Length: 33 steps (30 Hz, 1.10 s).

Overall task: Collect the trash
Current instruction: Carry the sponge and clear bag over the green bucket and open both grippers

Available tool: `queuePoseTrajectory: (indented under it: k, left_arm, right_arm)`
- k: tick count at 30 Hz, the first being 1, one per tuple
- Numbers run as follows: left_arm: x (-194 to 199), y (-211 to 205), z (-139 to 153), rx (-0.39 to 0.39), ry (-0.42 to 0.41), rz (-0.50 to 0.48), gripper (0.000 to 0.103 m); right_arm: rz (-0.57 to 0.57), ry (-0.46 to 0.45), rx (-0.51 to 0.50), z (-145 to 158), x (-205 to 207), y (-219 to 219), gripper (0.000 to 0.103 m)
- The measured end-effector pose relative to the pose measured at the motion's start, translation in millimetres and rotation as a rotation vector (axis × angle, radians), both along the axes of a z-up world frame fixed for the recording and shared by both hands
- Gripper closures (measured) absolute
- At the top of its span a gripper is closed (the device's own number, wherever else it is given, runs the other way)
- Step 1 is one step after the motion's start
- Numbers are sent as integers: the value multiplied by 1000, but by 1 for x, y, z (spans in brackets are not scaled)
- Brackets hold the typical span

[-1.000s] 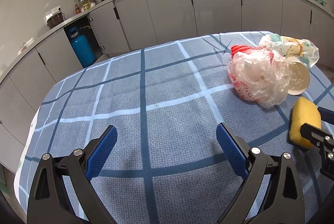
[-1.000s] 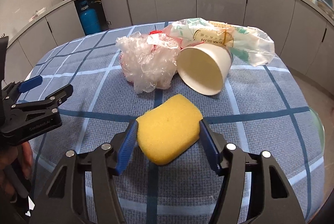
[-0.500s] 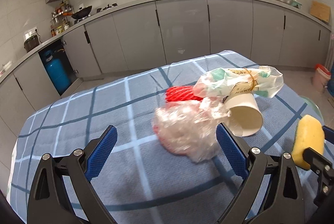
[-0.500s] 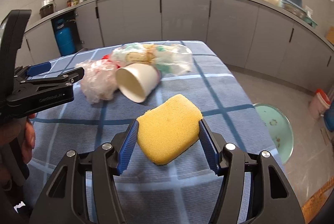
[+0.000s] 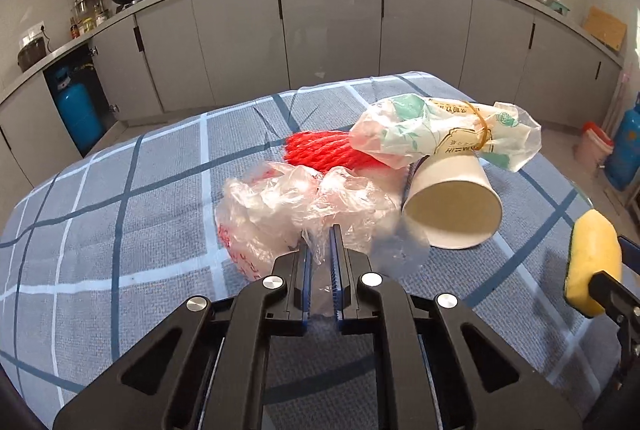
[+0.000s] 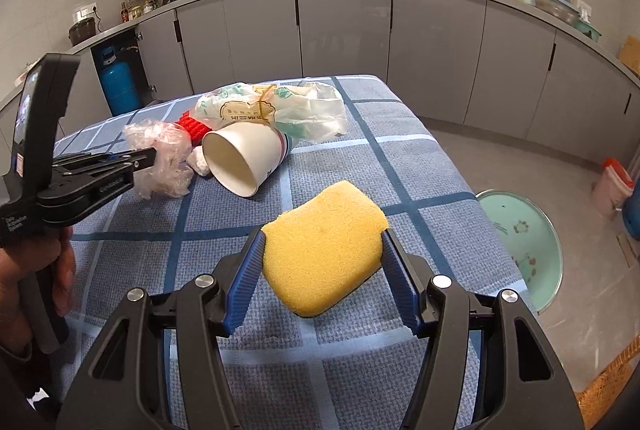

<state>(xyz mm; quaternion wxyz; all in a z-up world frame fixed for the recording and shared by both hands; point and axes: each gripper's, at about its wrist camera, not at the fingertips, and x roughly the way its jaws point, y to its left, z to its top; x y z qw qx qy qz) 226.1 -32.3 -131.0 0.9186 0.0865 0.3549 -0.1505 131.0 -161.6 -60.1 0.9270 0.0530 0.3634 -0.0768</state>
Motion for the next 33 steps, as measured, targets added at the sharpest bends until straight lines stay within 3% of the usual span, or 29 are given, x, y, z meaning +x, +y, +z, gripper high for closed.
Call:
queuePoseTrajectory:
  k: [12, 33]
  left_arm:
    - [-34, 14, 29, 57, -107, 15, 95]
    - [-56, 4, 55, 70, -149, -21, 95]
  right_arm:
    - [-23, -32, -7, 10, -6, -5, 44]
    - [-41, -97, 3, 30, -21, -13, 44]
